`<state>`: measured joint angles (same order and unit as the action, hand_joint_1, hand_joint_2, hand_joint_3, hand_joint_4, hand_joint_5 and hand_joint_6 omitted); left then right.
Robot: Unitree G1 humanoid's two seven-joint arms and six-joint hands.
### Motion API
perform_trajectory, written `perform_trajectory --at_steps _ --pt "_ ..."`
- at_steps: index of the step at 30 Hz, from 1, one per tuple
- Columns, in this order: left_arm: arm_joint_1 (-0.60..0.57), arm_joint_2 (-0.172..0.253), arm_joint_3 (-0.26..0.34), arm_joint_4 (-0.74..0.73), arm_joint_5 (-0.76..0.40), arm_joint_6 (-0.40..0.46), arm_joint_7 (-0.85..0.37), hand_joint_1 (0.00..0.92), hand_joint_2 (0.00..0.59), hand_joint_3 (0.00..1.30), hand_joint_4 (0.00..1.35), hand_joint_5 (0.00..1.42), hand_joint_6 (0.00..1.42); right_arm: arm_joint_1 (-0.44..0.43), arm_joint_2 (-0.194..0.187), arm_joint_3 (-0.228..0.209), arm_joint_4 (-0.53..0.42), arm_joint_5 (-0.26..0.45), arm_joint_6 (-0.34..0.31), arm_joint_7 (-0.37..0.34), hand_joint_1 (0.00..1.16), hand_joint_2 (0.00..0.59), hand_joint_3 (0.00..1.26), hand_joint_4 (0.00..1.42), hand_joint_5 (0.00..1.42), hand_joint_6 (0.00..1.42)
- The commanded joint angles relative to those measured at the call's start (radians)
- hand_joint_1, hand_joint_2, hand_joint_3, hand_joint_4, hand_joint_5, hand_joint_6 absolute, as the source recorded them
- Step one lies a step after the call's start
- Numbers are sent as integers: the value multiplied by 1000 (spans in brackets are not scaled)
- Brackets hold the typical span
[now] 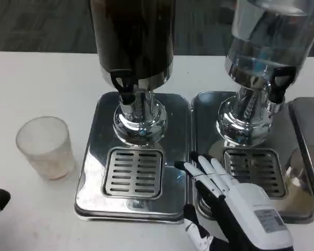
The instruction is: Grasp the cup under the faucet to collect the drink, then remove the cup.
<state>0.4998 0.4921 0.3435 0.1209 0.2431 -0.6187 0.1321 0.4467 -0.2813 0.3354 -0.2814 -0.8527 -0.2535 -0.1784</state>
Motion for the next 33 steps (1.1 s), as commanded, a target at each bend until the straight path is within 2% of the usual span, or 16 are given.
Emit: perform_trajectory --at_steps 1,7,14,25,33 --pt "-70 47 12 81 -38 27 -60 0 29 0 0 0 30 -10 9 14 5 -8 4 -18 483 585 132 21 0 112" --pt "-154 76 4 207 -87 9 -116 3 30 0 0 0 13 -18 21 31 14 -13 9 -29 483 585 137 22 0 118" --pt "-257 118 -10 365 -85 -34 -146 75 34 0 0 3 19 -40 37 55 40 -13 3 -39 483 585 149 33 3 127" --pt "-423 172 -78 635 -19 -140 -106 109 35 0 0 44 35 -67 47 86 66 -20 4 -65 483 585 160 43 14 141" --pt "-488 198 -129 727 16 -167 -76 111 38 0 0 55 38 -80 47 90 83 -14 -3 -82 483 585 167 44 15 142"
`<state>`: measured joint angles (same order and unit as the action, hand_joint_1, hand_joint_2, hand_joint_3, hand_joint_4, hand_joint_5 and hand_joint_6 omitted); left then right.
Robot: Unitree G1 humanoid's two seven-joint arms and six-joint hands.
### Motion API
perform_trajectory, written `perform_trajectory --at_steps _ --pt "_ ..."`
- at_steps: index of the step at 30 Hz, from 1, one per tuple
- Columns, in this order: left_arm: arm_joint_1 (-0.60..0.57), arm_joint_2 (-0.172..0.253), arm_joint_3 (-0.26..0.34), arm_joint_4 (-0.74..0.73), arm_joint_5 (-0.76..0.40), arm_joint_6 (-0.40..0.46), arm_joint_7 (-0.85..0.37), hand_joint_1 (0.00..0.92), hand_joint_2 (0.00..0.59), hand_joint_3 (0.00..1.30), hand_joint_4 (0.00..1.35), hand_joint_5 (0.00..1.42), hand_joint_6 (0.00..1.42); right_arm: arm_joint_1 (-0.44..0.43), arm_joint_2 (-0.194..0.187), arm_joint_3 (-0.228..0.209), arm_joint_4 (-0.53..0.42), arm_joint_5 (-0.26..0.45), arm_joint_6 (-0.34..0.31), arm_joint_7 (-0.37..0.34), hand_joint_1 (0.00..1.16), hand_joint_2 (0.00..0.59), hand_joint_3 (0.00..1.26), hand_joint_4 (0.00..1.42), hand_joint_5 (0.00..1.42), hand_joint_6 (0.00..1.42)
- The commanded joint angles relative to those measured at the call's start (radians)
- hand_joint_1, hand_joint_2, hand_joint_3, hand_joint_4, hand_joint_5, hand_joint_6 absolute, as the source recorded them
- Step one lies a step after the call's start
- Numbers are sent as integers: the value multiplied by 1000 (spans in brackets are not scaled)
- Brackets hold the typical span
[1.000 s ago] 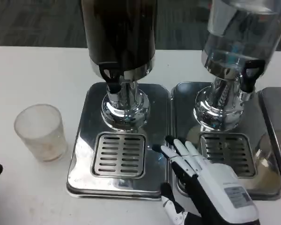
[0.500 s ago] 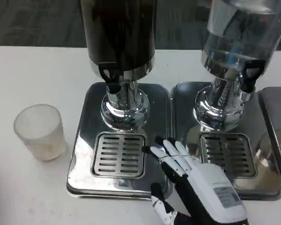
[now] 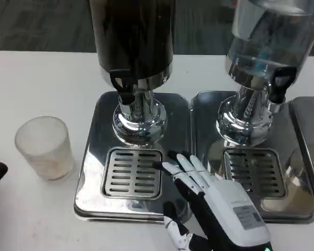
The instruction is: Grasp the cup under the faucet to collect the drink, then remove the cup.
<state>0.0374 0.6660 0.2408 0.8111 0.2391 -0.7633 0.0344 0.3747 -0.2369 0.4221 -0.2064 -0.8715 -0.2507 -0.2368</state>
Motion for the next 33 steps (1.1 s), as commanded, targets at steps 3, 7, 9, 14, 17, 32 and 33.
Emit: perform_trajectory --at_steps 3,7,9,14,17,32,33 --pt "-34 22 -44 40 27 -25 32 112 38 0 0 57 38 -11 -10 -1 8 15 -11 -18 483 585 168 44 15 144" --pt "-27 -1 -69 -3 43 -15 61 112 38 0 0 60 39 -14 -51 -30 7 51 -36 -7 483 585 168 44 15 145" --pt "-27 -6 -77 -11 44 -11 71 114 39 0 0 61 39 -16 -61 -38 4 63 -38 -5 483 585 168 44 15 146" --pt "-48 -9 -91 4 37 -24 61 123 40 0 0 63 40 -11 -69 -43 -7 73 -37 1 483 585 168 44 15 146" --pt "-67 -8 -107 19 32 -34 43 125 40 0 0 64 40 -11 -73 -46 -9 80 -35 3 483 585 168 44 15 146" --pt "-166 5 -162 120 -3 -62 -65 119 42 0 0 42 40 -9 -82 -57 -20 100 -35 15 483 585 169 44 25 156" --pt "-171 4 -164 124 -4 -62 -72 119 42 0 0 40 40 -8 -82 -57 -21 99 -34 15 483 585 169 44 25 157"
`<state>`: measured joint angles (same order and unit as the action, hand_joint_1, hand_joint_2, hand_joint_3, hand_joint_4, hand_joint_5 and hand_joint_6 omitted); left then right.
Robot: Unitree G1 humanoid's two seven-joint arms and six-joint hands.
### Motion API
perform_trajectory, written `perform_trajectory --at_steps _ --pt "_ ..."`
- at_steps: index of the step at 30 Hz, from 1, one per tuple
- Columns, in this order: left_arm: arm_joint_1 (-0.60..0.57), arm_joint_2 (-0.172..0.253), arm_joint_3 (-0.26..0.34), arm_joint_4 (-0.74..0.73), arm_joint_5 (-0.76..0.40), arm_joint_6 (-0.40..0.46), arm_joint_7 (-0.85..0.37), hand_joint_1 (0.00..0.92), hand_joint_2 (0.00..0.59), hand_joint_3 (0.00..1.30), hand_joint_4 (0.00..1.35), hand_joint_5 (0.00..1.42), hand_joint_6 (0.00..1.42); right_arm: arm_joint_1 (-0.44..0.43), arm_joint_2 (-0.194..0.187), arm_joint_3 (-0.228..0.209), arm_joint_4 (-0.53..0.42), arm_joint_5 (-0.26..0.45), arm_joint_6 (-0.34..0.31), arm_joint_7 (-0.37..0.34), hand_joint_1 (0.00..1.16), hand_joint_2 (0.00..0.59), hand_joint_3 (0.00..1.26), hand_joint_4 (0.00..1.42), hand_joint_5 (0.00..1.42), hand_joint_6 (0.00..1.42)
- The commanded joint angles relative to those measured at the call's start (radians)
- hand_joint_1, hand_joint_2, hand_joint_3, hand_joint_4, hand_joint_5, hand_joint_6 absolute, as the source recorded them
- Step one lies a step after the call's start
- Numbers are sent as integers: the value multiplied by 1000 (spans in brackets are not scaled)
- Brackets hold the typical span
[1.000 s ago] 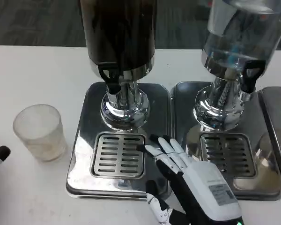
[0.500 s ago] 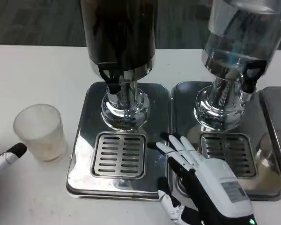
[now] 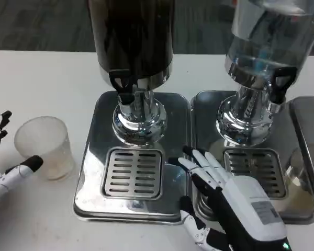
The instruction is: Grasp the cup under the faucet to collect the drink, then remove the cup.
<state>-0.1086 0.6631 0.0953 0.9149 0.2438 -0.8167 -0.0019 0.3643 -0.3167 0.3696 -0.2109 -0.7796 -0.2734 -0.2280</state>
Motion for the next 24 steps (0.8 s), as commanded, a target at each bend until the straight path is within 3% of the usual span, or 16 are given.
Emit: perform_trajectory --at_steps 1,24 --pt "-28 7 -19 23 -10 -9 -41 118 42 0 0 38 40 3 -2 -5 -16 9 -12 7 483 585 169 44 26 157" --pt "-139 -2 -81 93 9 29 -101 112 33 0 0 16 28 14 -3 -12 -30 16 -4 17 490 586 169 44 26 174"
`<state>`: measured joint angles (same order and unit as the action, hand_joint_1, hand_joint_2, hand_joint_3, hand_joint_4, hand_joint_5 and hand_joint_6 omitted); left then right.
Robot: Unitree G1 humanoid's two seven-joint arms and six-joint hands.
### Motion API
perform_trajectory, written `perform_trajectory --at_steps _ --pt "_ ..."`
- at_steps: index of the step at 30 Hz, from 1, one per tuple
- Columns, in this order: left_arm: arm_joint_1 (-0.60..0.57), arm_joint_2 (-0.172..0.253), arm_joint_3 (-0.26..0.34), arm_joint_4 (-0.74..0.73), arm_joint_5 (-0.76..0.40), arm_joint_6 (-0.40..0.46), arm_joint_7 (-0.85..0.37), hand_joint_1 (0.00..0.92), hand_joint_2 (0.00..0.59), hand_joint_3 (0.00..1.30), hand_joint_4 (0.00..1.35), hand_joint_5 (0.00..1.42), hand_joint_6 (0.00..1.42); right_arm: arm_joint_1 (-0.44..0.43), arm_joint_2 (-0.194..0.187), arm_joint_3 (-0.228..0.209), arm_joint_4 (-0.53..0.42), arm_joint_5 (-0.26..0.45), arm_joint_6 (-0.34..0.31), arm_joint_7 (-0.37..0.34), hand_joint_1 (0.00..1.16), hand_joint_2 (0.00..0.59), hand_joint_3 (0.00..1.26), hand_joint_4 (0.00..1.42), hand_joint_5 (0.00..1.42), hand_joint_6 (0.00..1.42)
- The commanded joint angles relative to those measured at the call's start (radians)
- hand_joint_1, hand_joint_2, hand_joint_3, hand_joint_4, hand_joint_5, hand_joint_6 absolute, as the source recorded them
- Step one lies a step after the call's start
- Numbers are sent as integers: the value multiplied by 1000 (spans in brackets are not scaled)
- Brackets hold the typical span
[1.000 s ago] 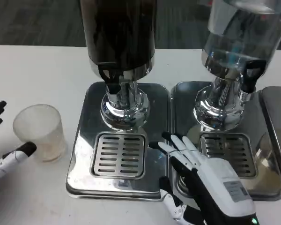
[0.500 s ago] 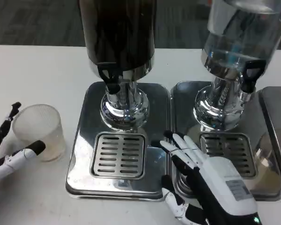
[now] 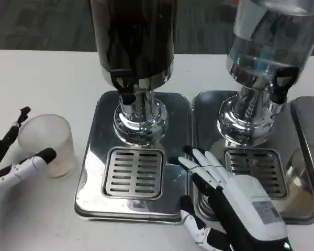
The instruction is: Grasp the cup under the faucet to collect the drink, then remove the cup.
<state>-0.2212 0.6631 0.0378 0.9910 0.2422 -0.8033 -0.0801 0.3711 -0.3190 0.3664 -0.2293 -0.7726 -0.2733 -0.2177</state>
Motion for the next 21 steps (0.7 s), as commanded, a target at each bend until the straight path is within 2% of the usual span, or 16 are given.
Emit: perform_trajectory --at_steps 1,12,21 --pt "-31 -2 -29 20 9 17 -25 112 33 0 0 16 27 8 -1 -9 -13 9 -3 7 490 586 169 44 26 174" --pt "-60 -1 -74 36 35 38 -2 162 27 0 0 36 24 15 0 -14 -18 16 2 11 507 586 169 54 39 176" --pt "-64 -4 -95 33 73 58 67 179 32 0 0 60 44 18 2 -18 -21 21 3 16 523 583 176 54 39 177"
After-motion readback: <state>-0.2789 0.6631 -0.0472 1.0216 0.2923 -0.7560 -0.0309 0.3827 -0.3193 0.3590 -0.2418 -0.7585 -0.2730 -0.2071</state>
